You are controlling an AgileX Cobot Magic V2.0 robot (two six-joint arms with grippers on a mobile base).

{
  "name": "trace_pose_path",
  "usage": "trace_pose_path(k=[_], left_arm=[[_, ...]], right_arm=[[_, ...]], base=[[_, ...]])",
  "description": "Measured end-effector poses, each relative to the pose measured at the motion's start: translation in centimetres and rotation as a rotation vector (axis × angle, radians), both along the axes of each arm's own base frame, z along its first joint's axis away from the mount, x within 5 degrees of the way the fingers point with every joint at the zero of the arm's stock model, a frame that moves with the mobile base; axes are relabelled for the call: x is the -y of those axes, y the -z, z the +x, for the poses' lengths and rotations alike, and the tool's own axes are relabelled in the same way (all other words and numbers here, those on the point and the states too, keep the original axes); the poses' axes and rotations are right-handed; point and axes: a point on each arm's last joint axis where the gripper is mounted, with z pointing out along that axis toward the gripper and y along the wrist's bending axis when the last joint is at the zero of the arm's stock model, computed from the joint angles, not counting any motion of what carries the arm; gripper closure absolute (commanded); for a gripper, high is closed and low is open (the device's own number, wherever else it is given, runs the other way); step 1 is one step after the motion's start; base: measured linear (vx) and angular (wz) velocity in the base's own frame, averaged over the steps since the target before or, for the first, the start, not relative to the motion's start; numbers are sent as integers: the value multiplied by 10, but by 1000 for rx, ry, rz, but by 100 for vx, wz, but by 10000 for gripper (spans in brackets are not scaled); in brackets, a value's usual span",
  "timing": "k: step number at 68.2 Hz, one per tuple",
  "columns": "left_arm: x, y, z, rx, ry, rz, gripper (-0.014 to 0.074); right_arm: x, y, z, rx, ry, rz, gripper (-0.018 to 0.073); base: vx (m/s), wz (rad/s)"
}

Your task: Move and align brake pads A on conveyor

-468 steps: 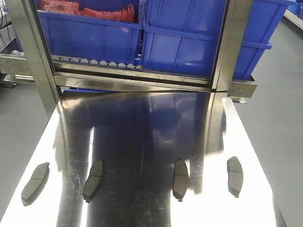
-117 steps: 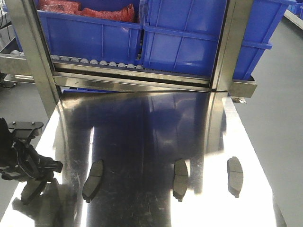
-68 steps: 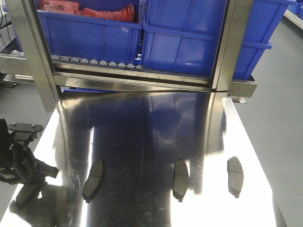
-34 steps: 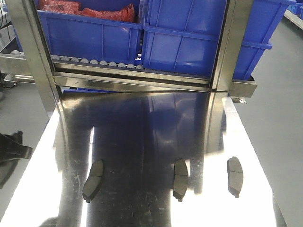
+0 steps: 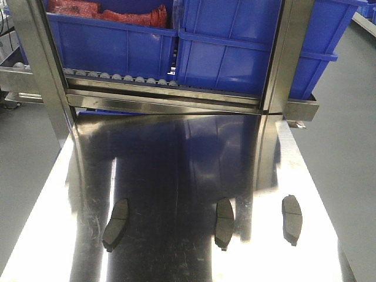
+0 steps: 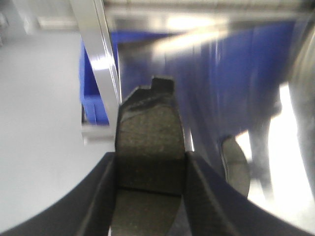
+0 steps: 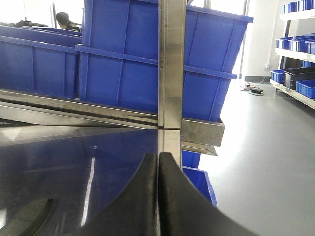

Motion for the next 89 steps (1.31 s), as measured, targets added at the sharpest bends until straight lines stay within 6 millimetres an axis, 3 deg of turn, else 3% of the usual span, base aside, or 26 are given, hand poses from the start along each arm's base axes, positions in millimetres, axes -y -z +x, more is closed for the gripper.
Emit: trace_pose_path(k=[15,35,89], left_arm=[[-2,31,-36,146,-4,-15,603],[-3,75,-45,208,-8,-40,603],[-2,78,-44,196,-8,-41,603]], right_arm=[[0,0,0,0,0,0,571],[0,0,0,0,0,0,571],[0,0,0,0,0,0,571]], base=[[0,0],[0,0],[0,0]])
